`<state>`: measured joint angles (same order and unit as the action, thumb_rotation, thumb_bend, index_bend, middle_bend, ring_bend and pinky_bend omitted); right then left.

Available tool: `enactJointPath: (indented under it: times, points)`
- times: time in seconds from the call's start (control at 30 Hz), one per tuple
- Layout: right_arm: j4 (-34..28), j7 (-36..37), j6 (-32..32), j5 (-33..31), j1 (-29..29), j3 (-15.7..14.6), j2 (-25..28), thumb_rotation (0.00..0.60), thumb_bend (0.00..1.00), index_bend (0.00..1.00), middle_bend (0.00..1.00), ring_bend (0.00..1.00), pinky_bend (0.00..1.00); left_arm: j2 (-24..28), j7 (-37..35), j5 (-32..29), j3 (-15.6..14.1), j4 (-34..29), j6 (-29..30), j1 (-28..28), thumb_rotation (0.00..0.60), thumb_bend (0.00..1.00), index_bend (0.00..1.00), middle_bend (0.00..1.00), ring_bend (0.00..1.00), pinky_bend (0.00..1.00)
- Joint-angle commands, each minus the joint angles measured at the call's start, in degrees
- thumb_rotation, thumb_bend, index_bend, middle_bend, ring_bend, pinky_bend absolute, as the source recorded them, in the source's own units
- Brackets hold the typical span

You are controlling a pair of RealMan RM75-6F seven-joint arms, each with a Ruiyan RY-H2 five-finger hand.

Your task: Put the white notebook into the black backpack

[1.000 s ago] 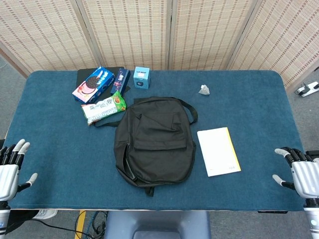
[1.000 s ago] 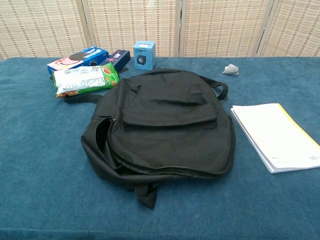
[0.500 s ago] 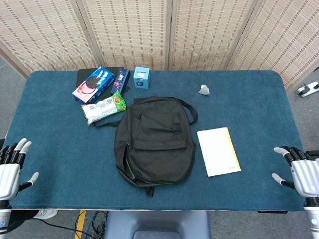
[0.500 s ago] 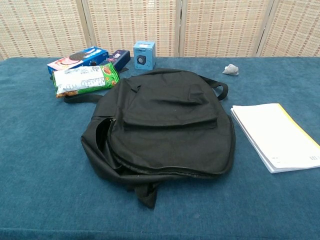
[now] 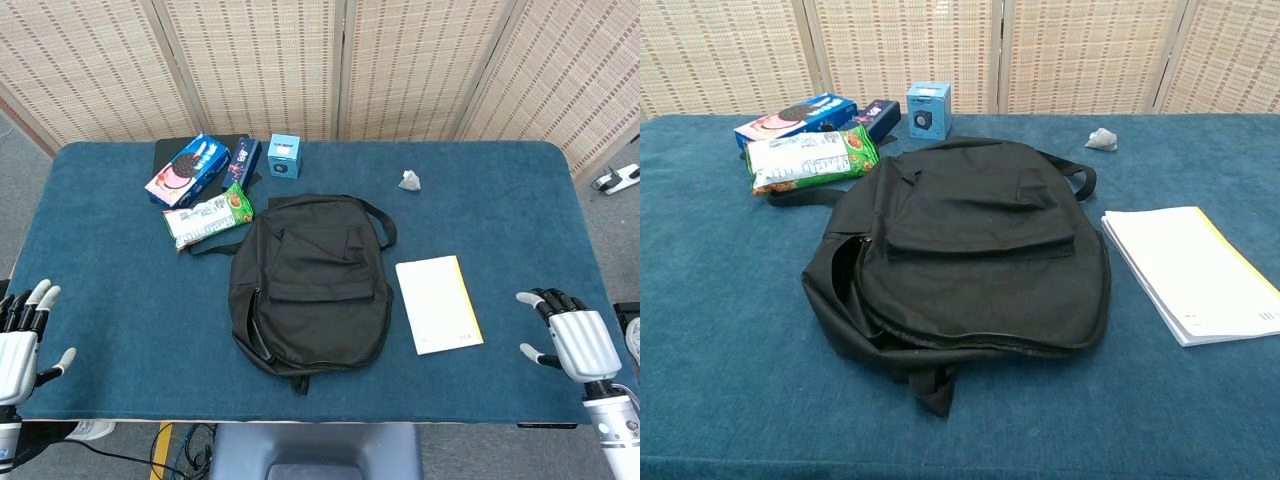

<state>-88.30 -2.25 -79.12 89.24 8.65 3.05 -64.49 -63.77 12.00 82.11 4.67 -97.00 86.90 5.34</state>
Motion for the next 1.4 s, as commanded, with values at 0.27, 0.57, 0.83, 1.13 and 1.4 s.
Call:
enactJointPath:
  times: [0.27, 0.57, 0.83, 1.13, 1.4]
  points:
    - [4.8, -1.9, 7.9, 1.5, 5.4, -1.2, -5.1, 0.6, 0.04, 0.14, 0.15, 0.07, 0.24, -0.1, -0.6, -0.1, 0.0, 0.3, 0.2, -0.2, 0.6, 0.26, 0.05, 0.05, 0.06, 0.03]
    - [12.6, 1.5, 12.4, 2.6, 8.8, -2.6, -10.2, 0.6, 0.04, 0.01, 0.02, 0.0, 0.12, 0.1, -1.2, -0.6, -0.2, 0.5, 0.1, -0.6, 0.6, 0.26, 0.05, 0.05, 0.06, 0.03]
    - [18.1, 2.8, 14.4, 3.1, 10.6, -3.7, -13.1, 0.6, 0.04, 0.01, 0.02, 0.0, 0.1, 0.1, -1.3, -0.7, -0.3, 0.5, 0.3, -0.9, 0.6, 0.26, 0.05, 0.05, 0.06, 0.03]
    - [23.4, 4.4, 15.7, 3.5, 12.1, -4.8, -15.5, 0.6, 0.04, 0.01, 0.02, 0.0, 0.09, 0.0, -1.2, -0.6, -0.3, 0.3, 0.4, -1.0, 0.6, 0.26, 0.05, 0.05, 0.06, 0.03]
    - [25.6, 5.4, 16.3, 3.7, 13.1, -5.4, -17.0, 0.6, 0.04, 0.01, 0.02, 0.0, 0.09, -0.1, -1.2, -0.6, -0.3, 0.4, 0.3, -1.1, 0.6, 0.26, 0.05, 0.05, 0.06, 0.03]
